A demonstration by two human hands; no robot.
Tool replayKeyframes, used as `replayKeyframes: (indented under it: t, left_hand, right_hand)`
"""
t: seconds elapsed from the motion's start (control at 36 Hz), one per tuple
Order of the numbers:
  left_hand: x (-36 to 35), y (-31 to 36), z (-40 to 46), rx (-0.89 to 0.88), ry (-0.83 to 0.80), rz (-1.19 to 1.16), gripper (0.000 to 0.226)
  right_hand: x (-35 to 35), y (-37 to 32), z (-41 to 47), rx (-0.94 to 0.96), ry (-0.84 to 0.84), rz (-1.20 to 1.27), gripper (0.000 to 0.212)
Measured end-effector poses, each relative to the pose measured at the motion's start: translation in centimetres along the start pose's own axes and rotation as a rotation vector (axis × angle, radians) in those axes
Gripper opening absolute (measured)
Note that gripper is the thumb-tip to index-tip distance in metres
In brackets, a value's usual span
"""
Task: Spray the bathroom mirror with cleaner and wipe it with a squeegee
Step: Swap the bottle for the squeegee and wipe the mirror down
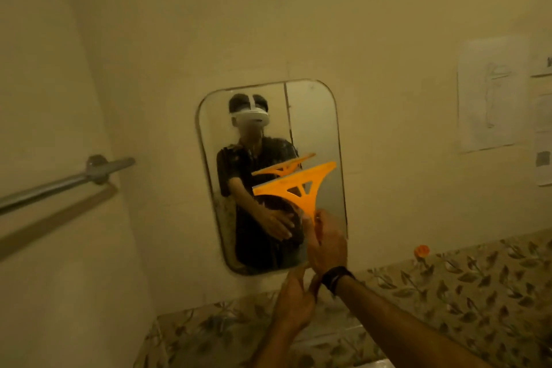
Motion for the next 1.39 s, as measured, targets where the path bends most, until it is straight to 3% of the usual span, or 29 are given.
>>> replayKeyframes:
  t: [0.06, 0.11, 0.17, 0.36, 0.47, 0.53, 0.64, 0.72, 0.92, 1.17, 1.39]
  left_hand:
    - [2.5, -0.5, 1.4, -0.025, 0.058, 0.025, 0.099]
    - [5.0, -1.0, 2.6, -0.066, 0.135, 0.018, 0.112]
    - [7.7, -0.7, 3.1, -0.090, 0.231, 0.038, 0.101]
    - [17.2, 1.9, 4.9, -0.217, 0.451, 0.225, 0.066]
    - [23.1, 3.0, 5.0, -0.202, 0.636, 0.291, 0.062]
    - [25.4, 3.4, 4.9, -0.190, 0.691, 0.338, 0.070]
    - [29.2, 4.9, 5.5, -0.227, 0.801, 0.393, 0.060]
    - [31.4, 5.6, 6.9, -0.240, 0.863, 0.398, 0.065]
    - [33.2, 4.8, 10.6, -0.332, 0.896, 0.564, 0.074]
    - [32.4, 1.6, 13.2, -0.356, 1.022, 0.737, 0.068]
    - [32.1, 1.6, 12.8, -0.397, 1.065, 0.691, 0.067]
  right_hand:
    - [-1.4, -1.8, 1.3, 0.034, 0.006, 0.021, 0.041]
    - [-2.3, -3.8, 2.4, 0.076, 0.003, 0.035, 0.038]
    - [-3.2, -5.6, 3.5, 0.118, 0.010, 0.029, 0.032]
    - [-6.8, -9.4, 8.1, 0.132, -0.033, 0.166, 0.047]
    - [-8.9, -12.2, 10.1, 0.180, -0.036, 0.237, 0.020]
    - [-9.9, -13.8, 10.7, 0.202, -0.051, 0.247, 0.016]
    - [-11.3, -16.0, 12.3, 0.205, -0.045, 0.246, 0.041]
    - [-11.6, -17.1, 13.5, 0.206, 0.020, 0.179, 0.055]
    - [-12.3, -19.5, 15.5, 0.149, 0.076, 0.148, 0.037]
    - [-14.3, -17.8, 15.3, 0.072, 0.041, 0.160, 0.045]
    - [-14.8, -13.2, 11.9, 0.031, 0.032, 0.139, 0.047]
Point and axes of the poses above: each hand's wrist, its own z-axis towards the middle knuckle, its own x-axis out of the back of the hand, y = z × x, the point moved 8 cm from there along z, towards the middle knuckle, and after that the axes turned 3 degrees about z, right-handed, at the moved point
